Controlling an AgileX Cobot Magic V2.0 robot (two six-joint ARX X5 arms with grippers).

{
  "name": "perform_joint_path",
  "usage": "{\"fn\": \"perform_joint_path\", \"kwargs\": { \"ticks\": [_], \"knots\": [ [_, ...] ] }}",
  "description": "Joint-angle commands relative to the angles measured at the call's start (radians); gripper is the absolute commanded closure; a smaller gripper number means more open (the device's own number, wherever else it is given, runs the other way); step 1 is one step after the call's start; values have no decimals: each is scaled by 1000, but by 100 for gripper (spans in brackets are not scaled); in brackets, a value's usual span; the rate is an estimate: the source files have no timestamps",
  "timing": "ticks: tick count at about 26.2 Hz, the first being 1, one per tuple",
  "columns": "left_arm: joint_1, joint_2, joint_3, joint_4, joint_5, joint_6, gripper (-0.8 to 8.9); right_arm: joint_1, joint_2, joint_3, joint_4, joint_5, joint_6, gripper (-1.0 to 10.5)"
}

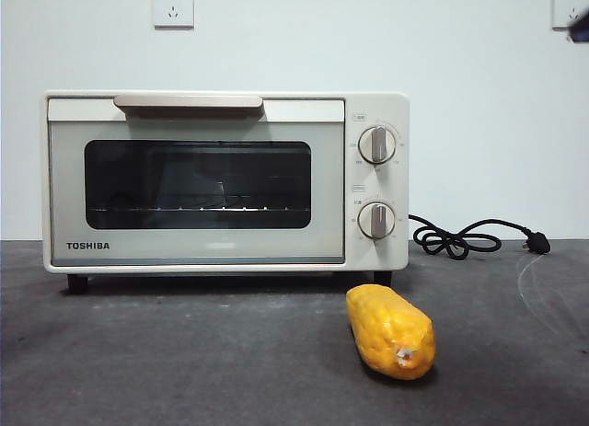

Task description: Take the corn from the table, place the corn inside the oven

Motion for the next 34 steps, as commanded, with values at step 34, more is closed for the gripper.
{"fn": "perform_joint_path", "kwargs": {
  "ticks": [34],
  "knots": [
    [-10,228,251,4,73,115,818,626,1126,418,-7,738,-192,479]
  ]
}}
